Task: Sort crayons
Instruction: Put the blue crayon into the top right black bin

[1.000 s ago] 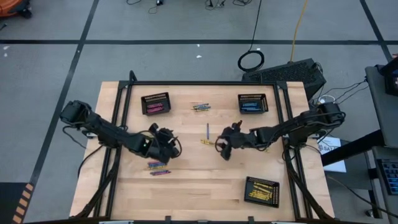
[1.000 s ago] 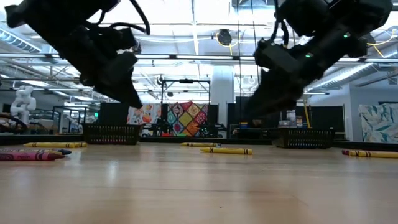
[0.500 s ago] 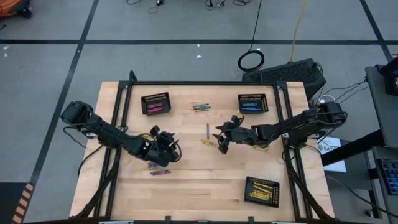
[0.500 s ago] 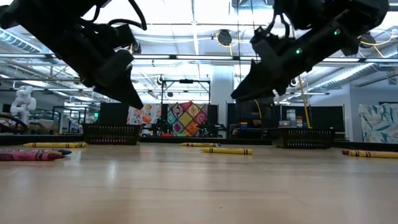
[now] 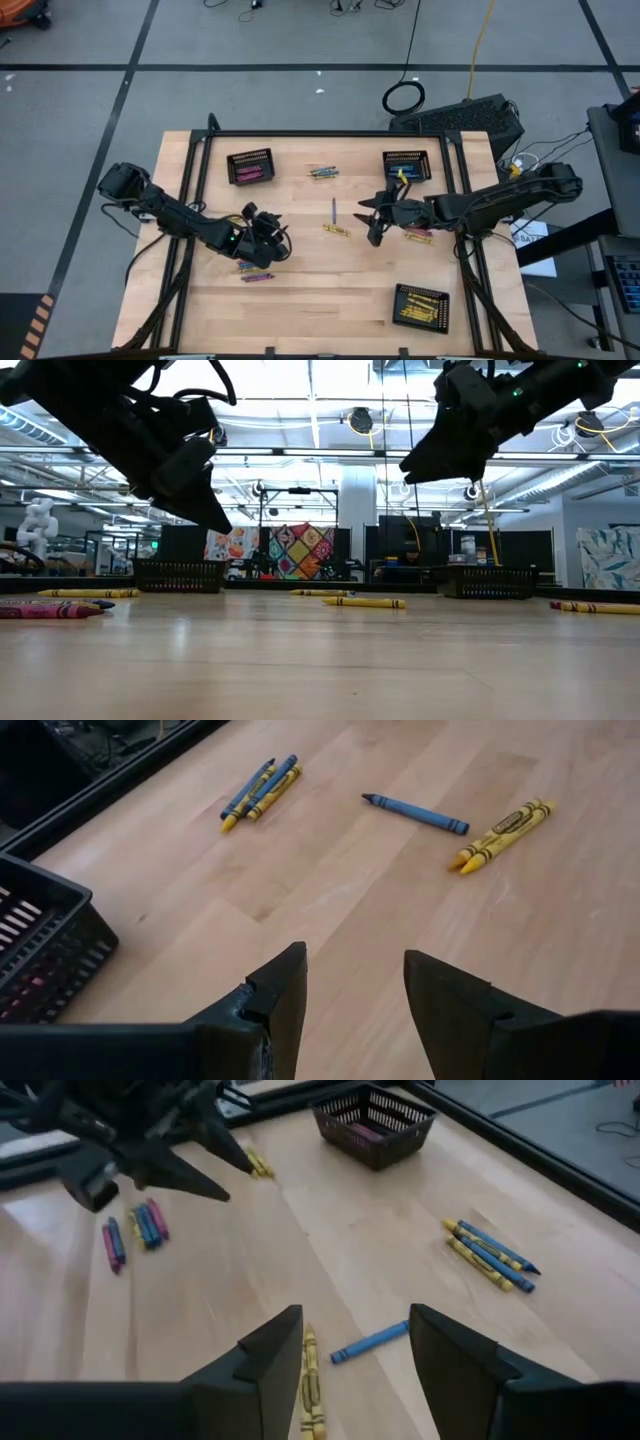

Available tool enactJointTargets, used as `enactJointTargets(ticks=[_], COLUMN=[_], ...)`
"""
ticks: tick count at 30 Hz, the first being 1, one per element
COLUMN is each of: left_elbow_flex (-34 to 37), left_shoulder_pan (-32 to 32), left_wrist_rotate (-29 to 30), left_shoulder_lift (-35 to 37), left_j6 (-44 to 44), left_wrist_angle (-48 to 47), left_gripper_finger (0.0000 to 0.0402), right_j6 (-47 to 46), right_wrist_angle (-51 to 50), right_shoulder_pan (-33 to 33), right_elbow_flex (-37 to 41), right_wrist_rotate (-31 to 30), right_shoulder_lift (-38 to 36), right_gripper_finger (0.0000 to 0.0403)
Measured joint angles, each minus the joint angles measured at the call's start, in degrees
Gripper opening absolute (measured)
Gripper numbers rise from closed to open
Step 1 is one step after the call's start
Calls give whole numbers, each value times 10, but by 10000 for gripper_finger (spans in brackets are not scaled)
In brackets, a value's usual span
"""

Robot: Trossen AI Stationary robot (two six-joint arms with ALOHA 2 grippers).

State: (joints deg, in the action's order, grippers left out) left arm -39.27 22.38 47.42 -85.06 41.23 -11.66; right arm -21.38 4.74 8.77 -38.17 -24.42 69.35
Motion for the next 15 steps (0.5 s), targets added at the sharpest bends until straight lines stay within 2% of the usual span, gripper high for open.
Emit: enactJointTargets(ticks=[5, 11, 15], left_elbow_flex=[0, 0, 0], left_shoulder_pan=[0, 0, 0], left_wrist_rotate=[0, 0, 0], left_shoulder_lift=[0, 0, 0], left_j6=[-1, -1, -1], left_wrist_angle=[8, 9, 8], left_gripper_finger=[173, 173, 173], right_j6=[-18, -19, 10], right_wrist_angle=[38, 125, 140], right_shoulder_pan=[1, 1, 1], right_elbow_flex=[0, 0, 0], right_wrist_rotate=[-10, -6, 50], right_shoulder_lift=[33, 112, 151], right_gripper_finger=[169, 169, 169])
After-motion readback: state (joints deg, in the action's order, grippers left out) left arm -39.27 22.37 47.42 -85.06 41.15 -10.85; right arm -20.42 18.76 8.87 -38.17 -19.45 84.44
